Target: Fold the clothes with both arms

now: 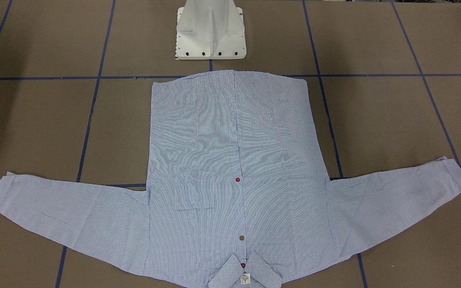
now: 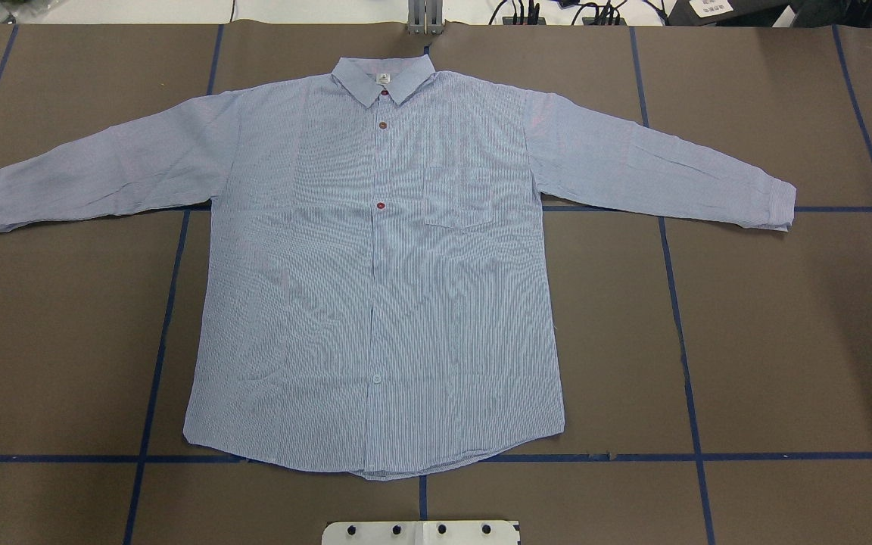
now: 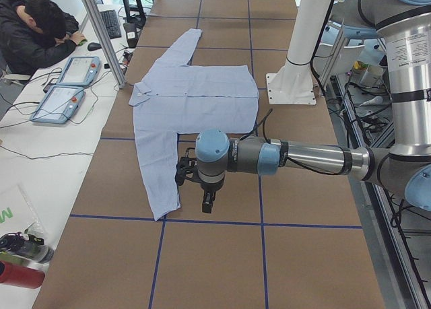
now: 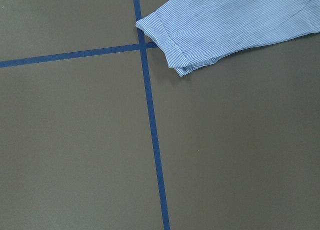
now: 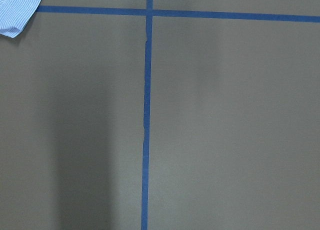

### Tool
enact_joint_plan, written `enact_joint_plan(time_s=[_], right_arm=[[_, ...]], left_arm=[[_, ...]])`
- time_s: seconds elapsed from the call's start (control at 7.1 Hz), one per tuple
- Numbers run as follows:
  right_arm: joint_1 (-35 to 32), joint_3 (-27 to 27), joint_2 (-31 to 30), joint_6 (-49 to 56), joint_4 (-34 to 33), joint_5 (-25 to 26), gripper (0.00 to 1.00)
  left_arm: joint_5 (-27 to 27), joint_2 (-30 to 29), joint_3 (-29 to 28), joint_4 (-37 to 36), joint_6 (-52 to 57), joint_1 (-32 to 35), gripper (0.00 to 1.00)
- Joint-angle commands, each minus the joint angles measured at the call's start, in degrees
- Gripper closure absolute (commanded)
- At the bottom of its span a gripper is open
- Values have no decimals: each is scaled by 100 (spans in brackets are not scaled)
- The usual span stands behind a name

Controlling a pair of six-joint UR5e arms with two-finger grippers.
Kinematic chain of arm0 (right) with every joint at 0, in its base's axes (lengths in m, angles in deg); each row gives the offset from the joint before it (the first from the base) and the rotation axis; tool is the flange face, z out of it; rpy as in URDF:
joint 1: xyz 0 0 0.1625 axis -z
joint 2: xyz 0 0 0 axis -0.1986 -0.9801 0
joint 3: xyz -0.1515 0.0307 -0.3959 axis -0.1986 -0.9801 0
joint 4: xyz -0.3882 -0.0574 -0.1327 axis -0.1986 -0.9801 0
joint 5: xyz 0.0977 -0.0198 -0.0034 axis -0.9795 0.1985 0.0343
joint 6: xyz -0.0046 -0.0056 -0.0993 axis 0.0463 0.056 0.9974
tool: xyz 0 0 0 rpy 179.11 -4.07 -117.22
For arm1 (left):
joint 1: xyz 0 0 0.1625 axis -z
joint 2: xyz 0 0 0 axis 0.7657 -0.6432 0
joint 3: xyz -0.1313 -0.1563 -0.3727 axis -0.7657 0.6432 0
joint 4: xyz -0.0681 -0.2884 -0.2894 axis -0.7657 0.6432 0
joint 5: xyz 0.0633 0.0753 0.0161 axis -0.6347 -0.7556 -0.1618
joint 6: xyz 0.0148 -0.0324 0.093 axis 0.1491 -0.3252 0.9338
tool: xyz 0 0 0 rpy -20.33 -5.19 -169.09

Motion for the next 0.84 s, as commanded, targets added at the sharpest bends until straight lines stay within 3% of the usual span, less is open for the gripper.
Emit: enact_joint_plan(time_s=[0.0,0.42,0.56,0.7], right_arm=[[0,0,9,0,9,0,0],[0,498,61,-9,9,-70,0],[0,666,87,-18,270,-70,0],[0,590,157,-79,1247,-62,0]], left_arm=[[52,-44,35,28,9,1,0],[1,-166,395,298,9,-8,0],[-9,-176,457,796,17,-8,0],[-9,-185,431,1454,9,-8,0]])
